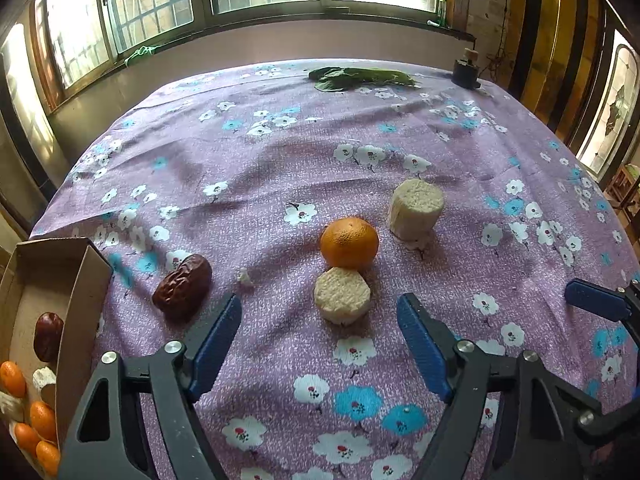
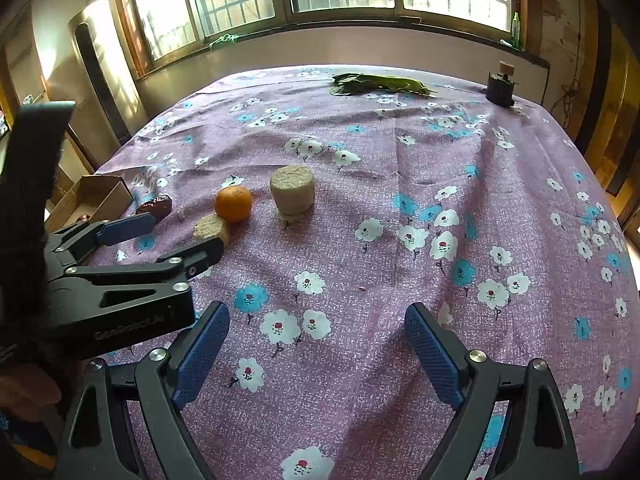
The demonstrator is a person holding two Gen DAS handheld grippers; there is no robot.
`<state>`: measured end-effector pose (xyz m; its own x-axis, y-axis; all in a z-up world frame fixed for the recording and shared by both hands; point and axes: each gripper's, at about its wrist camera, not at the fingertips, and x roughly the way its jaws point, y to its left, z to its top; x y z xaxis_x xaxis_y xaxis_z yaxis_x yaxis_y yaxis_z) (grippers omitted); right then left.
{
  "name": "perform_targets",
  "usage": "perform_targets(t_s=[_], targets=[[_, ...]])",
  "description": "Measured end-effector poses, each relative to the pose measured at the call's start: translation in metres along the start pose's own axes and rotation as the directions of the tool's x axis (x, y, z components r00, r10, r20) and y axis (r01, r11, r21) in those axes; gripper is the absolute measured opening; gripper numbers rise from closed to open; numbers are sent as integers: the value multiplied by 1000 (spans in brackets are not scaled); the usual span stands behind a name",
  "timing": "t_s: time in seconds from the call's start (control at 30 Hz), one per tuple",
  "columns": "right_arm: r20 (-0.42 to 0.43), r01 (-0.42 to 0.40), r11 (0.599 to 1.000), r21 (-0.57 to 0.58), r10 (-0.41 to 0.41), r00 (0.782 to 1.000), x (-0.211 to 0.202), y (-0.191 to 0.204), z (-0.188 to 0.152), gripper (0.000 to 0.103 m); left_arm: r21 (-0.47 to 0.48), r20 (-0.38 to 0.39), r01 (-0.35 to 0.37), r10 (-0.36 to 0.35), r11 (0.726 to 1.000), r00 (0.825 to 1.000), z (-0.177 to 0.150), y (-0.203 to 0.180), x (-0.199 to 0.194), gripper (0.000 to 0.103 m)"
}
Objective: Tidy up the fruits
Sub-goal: 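Move both open grippers back over the remaining fruits on the tablecloth, then grasp a white cylinder with the left gripper while the right grasps a mandarin orange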
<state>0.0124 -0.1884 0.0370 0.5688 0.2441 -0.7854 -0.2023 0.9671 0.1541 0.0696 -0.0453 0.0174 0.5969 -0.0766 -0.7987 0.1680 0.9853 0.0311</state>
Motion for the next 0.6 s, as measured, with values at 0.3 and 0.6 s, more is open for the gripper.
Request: perform_targets(t_s=[0.3,0.6], targets=[[11,-32,999,5,32,999,-1,-2,-1,92,-45,-15,42,-43,998,999,1,14,7,29],[13,-119,992,-40,119,993,7,26,16,74,-101,32,-8,11,995,999,-19,44,-32,29]])
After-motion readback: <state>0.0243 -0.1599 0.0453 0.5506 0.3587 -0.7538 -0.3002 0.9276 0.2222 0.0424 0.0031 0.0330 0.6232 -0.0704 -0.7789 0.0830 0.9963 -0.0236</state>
